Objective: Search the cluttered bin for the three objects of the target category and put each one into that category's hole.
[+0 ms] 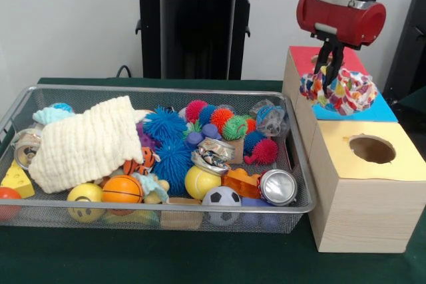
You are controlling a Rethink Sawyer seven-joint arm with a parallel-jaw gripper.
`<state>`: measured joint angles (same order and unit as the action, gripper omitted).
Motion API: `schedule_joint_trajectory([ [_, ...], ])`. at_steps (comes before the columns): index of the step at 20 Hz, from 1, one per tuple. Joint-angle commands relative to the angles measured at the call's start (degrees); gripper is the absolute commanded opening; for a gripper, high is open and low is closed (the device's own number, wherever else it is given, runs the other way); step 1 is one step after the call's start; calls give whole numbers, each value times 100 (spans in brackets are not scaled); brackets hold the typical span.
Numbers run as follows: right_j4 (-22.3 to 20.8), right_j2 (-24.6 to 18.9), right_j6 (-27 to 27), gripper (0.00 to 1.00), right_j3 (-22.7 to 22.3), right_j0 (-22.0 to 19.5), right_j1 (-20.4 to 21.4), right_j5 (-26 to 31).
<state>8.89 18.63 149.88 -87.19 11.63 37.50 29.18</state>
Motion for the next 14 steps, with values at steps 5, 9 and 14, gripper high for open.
schedule_joint_trajectory([
  [5,-116,-380,343,0,-300,49,-259,524],
  [9,-76,-369,454,0,-216,129,-369,483],
  [14,-28,-359,530,0,-166,173,-455,425],
])
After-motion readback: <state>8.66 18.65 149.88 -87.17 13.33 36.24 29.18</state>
